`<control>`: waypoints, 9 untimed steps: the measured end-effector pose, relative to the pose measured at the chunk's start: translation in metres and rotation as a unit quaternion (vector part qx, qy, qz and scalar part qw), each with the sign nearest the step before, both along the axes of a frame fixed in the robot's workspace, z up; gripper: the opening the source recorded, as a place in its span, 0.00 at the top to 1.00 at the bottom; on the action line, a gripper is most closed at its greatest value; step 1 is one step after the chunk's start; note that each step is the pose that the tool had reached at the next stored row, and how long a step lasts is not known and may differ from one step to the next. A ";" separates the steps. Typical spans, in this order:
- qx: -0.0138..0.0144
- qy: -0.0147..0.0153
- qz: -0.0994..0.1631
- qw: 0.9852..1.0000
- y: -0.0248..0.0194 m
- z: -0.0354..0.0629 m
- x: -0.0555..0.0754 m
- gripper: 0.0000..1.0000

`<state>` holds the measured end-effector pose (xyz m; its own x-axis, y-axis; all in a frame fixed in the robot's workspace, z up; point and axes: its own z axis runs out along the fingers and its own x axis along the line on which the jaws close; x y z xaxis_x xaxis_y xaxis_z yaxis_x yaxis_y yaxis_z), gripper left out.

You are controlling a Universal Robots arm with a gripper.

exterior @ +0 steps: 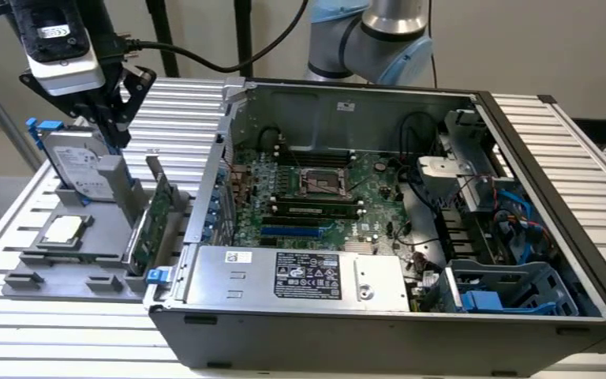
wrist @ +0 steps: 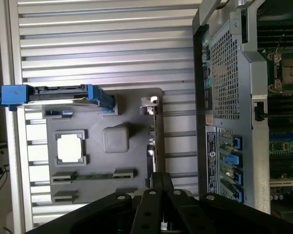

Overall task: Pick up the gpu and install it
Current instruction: 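Pick up the gpu and move the gpu toward the slot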

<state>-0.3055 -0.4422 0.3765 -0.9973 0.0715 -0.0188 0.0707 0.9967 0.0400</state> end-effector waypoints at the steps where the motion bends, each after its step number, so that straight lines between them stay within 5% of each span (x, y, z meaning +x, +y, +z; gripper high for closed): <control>1: 0.000 0.000 0.000 1.000 0.0000 0.0000 0.000 0.00; 9: 0.000 0.001 0.000 1.000 -0.0004 -0.0068 0.000 0.00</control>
